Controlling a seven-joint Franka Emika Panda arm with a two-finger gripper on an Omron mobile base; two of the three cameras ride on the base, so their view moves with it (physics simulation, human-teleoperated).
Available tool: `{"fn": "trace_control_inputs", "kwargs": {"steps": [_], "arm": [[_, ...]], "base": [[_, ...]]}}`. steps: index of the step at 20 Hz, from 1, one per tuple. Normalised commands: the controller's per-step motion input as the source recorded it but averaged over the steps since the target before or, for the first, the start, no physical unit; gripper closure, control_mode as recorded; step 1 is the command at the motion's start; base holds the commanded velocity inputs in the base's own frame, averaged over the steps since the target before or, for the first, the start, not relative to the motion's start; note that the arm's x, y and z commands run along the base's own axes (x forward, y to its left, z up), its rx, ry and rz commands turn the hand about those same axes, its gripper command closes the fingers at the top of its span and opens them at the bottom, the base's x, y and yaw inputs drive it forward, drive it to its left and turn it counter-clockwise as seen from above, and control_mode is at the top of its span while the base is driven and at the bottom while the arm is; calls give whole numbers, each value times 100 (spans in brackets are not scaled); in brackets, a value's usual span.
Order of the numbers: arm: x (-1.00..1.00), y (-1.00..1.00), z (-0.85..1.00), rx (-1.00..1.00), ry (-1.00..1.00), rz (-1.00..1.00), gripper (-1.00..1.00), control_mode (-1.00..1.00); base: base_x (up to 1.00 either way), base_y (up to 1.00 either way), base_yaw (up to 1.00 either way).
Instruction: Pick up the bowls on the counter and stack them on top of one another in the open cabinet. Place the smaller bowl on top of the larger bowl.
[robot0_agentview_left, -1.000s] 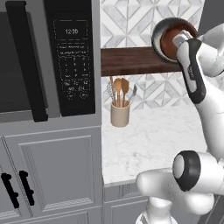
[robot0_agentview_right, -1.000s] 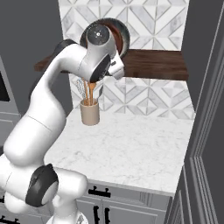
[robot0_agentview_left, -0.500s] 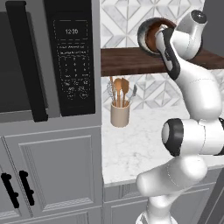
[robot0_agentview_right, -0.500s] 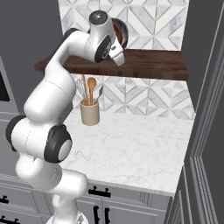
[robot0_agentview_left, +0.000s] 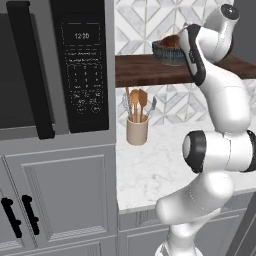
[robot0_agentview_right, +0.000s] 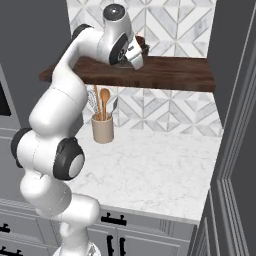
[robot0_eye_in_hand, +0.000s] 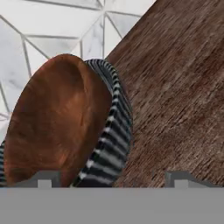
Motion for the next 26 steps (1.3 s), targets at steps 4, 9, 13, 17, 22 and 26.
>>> {"fn": "trace_control_inputs", "kwargs": {"steps": [4,9,13,17,22,26], "arm": [[-100,-6,6,5,-37,0,-100,-100],[-100,0,-76,0,-20,0,-100,-100],[-100,0,-100,0,-2,0,-100,-100],[-100,6,-100,-13,7,0,-100,-100],[-100,25,-100,-27,15,11,-100,-100],[-41,6,-81,-33,-11,5,-100,-100]], "base": [[0,0,0],[0,0,0],[0,0,0],[0,0,0],[0,0,0],[0,0,0]]}}
